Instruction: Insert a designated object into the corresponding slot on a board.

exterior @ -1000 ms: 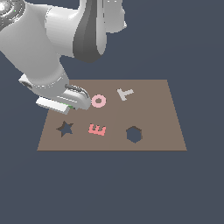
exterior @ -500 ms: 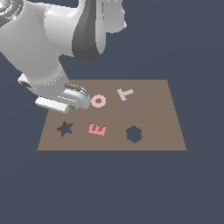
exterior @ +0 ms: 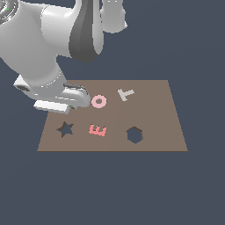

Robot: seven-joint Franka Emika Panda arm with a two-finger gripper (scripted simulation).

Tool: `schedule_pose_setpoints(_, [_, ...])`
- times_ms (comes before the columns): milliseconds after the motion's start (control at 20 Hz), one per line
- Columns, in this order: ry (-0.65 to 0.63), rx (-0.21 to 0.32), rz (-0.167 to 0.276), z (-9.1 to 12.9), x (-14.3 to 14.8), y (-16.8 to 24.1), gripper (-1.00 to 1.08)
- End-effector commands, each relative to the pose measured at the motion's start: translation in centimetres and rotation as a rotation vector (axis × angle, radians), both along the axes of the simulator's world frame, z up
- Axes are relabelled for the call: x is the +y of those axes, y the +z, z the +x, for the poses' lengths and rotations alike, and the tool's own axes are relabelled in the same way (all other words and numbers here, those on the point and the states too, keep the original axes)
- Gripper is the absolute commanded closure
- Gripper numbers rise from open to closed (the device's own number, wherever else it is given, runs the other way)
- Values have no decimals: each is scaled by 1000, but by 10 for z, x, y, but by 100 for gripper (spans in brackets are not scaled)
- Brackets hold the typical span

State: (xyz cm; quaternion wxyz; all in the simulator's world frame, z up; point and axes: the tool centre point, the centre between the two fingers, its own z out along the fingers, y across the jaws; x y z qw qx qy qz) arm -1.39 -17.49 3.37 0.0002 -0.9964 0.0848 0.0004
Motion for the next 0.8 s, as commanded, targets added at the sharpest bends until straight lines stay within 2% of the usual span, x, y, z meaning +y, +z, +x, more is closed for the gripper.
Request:
schedule_pose_setpoints(0, [55, 0, 0, 2, -2, 0, 108])
schedule_pose_setpoints(350, [263, 0, 0, 8, -10, 1, 108])
schedule_pose_setpoints(750, [578, 0, 0, 22, -19, 2, 108])
